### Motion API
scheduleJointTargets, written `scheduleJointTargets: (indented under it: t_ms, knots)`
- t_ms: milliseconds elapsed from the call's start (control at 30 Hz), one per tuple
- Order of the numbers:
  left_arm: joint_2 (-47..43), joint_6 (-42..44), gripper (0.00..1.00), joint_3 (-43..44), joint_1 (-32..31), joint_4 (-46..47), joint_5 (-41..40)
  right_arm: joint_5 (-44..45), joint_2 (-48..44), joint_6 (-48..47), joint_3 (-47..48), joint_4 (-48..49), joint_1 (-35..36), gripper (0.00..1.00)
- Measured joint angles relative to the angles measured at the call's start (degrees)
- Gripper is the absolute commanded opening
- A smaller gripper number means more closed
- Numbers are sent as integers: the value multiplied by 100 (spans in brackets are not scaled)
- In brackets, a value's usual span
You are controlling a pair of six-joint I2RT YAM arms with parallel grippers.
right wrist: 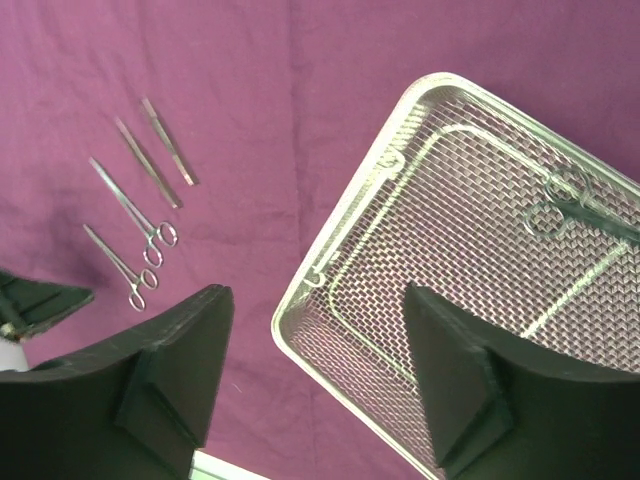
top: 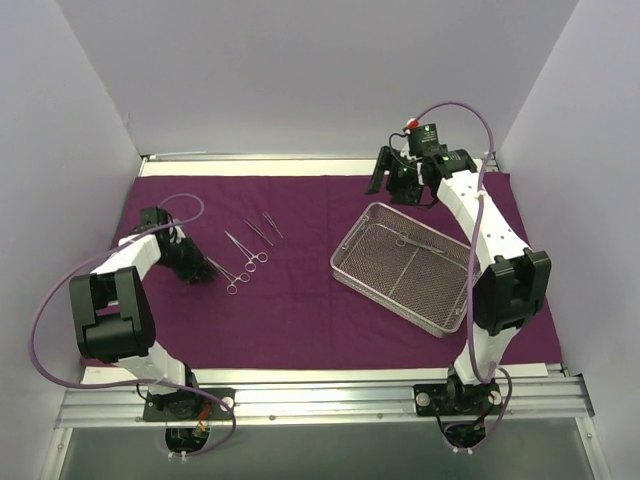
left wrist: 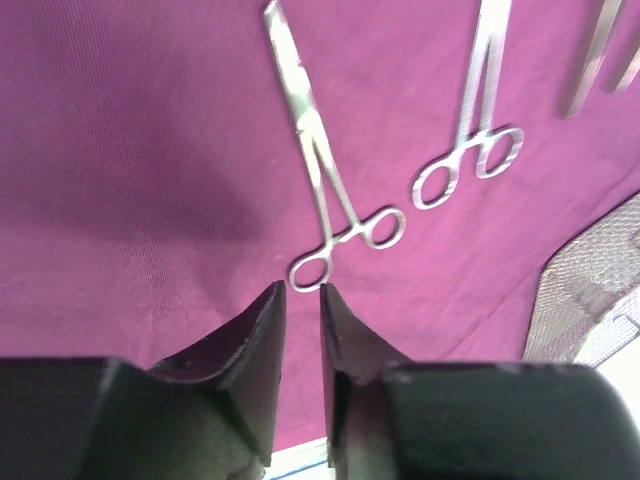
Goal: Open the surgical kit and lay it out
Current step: Place the medical item in the surgical kit.
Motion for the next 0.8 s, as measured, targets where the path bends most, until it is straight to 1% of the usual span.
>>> scheduleJointTargets:
  t_ms: [67, 167, 300, 367, 400, 433, 500, 600, 667, 700, 733, 800]
  knots:
    - [-66, 107, 27, 195, 0, -87, -70, 7, 0, 175, -160, -7, -131, 61]
    - [-140, 267, 35, 560, 0, -223, -127, 199, 0, 570, -557, -76, -448, 61]
    - [-186, 516, 36, 1086, -2, -343, -155, 734, 0, 1239, -1043, -299, -866, 57]
    - [-186, 638, 36, 1338, -17, -409, -164, 1082, 0, 1615, -1231, -369, -1021, 48]
    - [-186, 706, 36, 1456, -35, -424, -168, 1279, 0, 1851, -1335, -389, -1064, 36]
    - [-186, 739, 36, 1523, -50, -417, -173, 1427, 0, 2022, -1429, -382, -1073, 31]
    - [-186, 789, 36, 1569, -101, -415, -181, 1652, 2, 2354, -1591, -378, -1045, 26]
    - [-186, 859, 36, 1569, -216, -461, -186, 1904, 146, 2638, -1598, -369, -935, 25]
    - [-186, 883, 36, 1569, -284, -470, -179, 2026, 396, 2704, -1460, -361, -828, 22]
    - [-184, 890, 36, 1569, -306, -476, -177, 2105, 586, 2723, -1355, -332, -745, 6]
    - [-184, 896, 36, 1569, -310, -483, -173, 2164, 730, 2730, -1303, -271, -667, 0]
    - [-177, 903, 36, 1569, -304, -485, -157, 2221, 940, 2778, -1283, -146, -518, 0]
